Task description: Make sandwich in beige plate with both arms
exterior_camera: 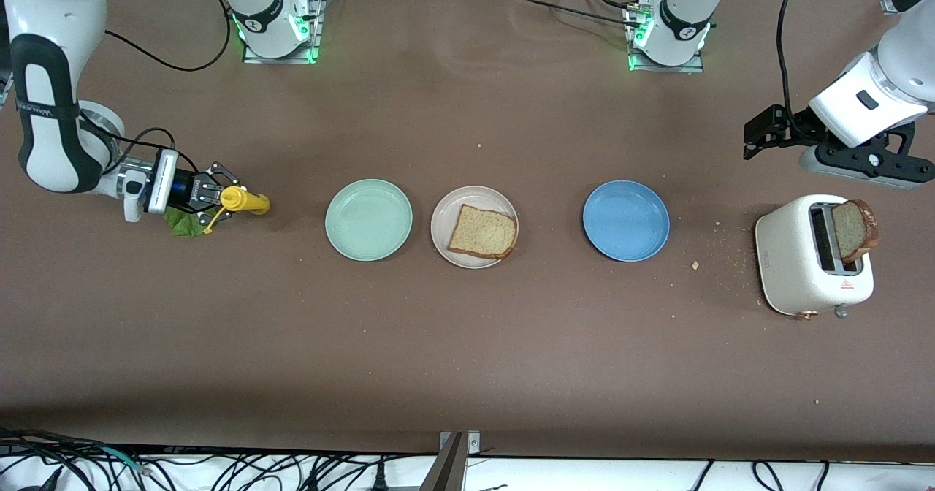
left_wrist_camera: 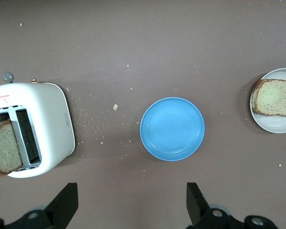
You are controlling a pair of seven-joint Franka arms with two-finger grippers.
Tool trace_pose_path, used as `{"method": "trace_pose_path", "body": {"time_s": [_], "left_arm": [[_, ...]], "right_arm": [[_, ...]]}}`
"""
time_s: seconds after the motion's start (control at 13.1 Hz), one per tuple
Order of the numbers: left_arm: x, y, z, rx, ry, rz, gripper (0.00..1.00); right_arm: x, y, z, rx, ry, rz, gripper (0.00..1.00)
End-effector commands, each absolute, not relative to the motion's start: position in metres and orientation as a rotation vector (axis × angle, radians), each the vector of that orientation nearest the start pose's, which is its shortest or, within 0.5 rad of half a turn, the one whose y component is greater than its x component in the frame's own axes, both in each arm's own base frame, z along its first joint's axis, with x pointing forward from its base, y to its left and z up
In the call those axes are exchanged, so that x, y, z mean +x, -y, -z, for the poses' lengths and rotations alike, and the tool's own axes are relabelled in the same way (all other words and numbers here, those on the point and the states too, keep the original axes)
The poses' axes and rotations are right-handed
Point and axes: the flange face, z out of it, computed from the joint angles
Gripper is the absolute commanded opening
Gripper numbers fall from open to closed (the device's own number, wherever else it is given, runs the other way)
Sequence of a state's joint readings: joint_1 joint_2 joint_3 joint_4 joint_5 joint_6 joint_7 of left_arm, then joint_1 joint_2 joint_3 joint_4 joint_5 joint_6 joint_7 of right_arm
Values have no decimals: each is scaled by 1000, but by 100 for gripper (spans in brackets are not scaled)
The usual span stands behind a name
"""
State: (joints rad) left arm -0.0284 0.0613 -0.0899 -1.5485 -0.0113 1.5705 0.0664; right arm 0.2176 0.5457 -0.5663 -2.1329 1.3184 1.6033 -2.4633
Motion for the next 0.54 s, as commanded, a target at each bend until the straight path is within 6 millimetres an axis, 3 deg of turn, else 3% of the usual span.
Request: {"method": "trace_pose_path", "body": {"time_s": [0.0, 0.46], "left_arm": [[565, 66, -606, -3150, -293, -42, 100], [564, 66, -606, -3150, -293, -44, 100]], "right_arm": [[501, 84, -155, -1639, 1293, 952, 0], [491, 79, -121, -1589, 1290, 1016, 0]]}}
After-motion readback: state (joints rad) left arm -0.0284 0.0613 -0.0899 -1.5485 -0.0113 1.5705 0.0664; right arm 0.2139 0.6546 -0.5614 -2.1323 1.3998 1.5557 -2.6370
